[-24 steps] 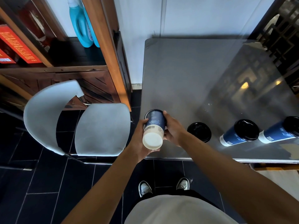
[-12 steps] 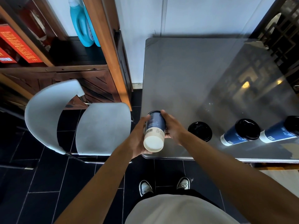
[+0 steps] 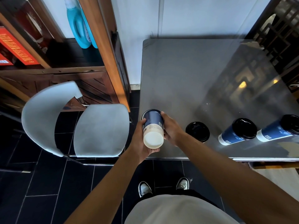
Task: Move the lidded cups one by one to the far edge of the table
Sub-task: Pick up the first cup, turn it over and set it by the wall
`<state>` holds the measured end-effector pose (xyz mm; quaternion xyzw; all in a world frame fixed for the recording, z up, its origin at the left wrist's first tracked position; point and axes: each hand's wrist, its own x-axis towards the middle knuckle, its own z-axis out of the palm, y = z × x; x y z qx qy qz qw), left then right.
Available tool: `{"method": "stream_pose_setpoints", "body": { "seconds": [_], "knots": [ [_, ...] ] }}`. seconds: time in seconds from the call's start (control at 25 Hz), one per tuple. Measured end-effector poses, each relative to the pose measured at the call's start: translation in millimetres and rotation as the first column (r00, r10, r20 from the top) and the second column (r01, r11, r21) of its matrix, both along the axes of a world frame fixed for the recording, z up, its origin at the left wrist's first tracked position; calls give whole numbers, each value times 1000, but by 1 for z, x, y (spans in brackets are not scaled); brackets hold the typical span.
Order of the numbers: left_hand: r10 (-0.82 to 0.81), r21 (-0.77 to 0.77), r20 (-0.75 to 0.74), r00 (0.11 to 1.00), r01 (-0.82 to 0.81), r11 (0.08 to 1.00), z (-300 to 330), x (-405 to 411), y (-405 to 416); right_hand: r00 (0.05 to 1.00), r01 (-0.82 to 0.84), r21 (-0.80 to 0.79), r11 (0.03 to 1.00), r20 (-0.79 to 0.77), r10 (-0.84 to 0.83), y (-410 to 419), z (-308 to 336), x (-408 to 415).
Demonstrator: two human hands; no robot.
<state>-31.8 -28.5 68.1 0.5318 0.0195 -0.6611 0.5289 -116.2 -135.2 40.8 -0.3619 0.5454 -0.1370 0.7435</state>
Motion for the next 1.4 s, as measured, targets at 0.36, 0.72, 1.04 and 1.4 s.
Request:
{"method": "stream_pose_setpoints", "body": {
  "seconds": [0.36, 0.72, 1.04, 1.4],
  "knots": [
    [-5, -13, -24, 1000, 5, 1000, 13, 9, -4, 991, -116, -122, 986, -74, 107, -5, 8, 3],
    [-2, -45, 22, 1000, 3, 999, 3, 11, 0, 995, -100, -76, 992, -37, 98, -3, 12, 1],
    [-92, 22, 108, 990, 90, 996, 3, 10, 4, 985, -145, -120, 982, -114, 131, -1, 11, -1],
    [-58, -70, -20, 998, 56, 996, 6, 10, 6, 905, -329, -270, 905, -363, 221, -10, 3, 1]
  ]
}}
